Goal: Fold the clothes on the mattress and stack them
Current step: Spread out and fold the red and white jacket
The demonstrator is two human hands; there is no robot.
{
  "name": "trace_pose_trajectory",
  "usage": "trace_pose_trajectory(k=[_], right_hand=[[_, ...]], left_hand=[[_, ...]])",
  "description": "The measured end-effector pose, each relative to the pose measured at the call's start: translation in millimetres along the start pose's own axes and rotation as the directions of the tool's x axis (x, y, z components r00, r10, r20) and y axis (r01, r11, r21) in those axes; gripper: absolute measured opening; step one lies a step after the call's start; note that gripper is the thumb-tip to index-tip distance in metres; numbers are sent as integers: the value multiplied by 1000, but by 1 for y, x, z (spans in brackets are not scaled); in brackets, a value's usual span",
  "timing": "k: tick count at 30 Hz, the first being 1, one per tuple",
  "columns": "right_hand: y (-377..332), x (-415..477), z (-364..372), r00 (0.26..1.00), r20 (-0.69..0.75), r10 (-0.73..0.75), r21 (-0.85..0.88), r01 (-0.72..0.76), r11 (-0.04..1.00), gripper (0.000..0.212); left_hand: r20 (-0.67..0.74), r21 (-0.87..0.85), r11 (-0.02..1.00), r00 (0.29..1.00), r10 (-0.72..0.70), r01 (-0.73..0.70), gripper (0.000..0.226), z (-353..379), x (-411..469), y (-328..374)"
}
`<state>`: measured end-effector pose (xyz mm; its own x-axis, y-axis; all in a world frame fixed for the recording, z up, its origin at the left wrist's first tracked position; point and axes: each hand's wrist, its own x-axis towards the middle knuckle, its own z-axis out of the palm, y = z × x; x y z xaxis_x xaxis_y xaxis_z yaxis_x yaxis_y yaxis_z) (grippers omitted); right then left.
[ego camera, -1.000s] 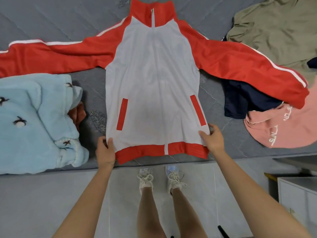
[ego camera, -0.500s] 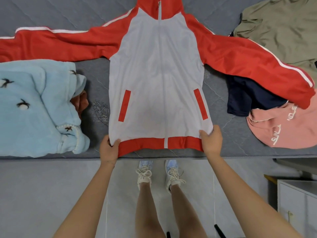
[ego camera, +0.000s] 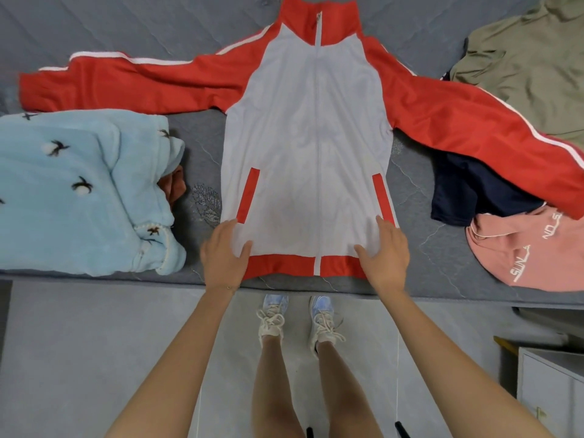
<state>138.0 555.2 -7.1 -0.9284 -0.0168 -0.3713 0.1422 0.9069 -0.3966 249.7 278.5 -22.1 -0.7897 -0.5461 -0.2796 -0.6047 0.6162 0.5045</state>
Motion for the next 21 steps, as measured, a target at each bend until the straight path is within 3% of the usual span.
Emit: trace_pose_trajectory(k=[3,7,12,21], right_hand=[[-20,11,-4,991,69,-115,-57,119,991,76],[-48,29,-13,976,110,-186,-89,196,977,77],[-83,51,-29,942,111,-316,-123,328,936,79],[-168,92,-25,905,116,-409,-97,421,902,80]], left_hand=[[50,113,990,995,82,-88,53,-6,9,16],[73,211,974,995,73,-87,61,-14,19,41],[27,161,983,996,88,-91,65,-32,33,67],[-49,54,988,988,145,-142,58,-71,104,73]])
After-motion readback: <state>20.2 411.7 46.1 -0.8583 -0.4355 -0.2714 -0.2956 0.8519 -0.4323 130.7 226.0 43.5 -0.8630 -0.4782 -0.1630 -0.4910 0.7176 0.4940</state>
